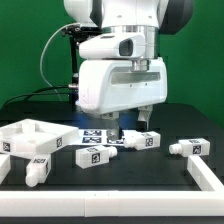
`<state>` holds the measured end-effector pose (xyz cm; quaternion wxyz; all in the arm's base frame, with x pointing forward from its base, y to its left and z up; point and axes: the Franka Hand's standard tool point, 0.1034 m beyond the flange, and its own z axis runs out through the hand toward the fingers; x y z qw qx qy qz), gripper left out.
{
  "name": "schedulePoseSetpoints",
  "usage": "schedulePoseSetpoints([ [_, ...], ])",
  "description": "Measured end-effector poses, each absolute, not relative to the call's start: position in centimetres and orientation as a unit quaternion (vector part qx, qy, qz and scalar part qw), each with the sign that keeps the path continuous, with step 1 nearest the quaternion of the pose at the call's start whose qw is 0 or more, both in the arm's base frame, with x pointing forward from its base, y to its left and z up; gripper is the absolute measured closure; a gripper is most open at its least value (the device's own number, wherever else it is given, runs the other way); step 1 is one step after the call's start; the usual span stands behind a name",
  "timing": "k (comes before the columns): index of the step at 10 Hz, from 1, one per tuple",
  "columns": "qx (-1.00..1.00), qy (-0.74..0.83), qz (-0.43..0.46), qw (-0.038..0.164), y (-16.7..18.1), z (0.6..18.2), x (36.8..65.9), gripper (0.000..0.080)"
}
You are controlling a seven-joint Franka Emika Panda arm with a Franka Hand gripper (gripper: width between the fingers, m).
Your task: Assemble one leg
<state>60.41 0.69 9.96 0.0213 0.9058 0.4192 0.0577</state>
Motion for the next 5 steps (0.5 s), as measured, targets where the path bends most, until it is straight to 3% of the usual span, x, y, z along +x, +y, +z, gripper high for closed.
schedulePoseSetpoints([
  [5, 0.906, 0.418, 0.057, 0.021, 0.67, 9.93, 60.35, 0.0150],
])
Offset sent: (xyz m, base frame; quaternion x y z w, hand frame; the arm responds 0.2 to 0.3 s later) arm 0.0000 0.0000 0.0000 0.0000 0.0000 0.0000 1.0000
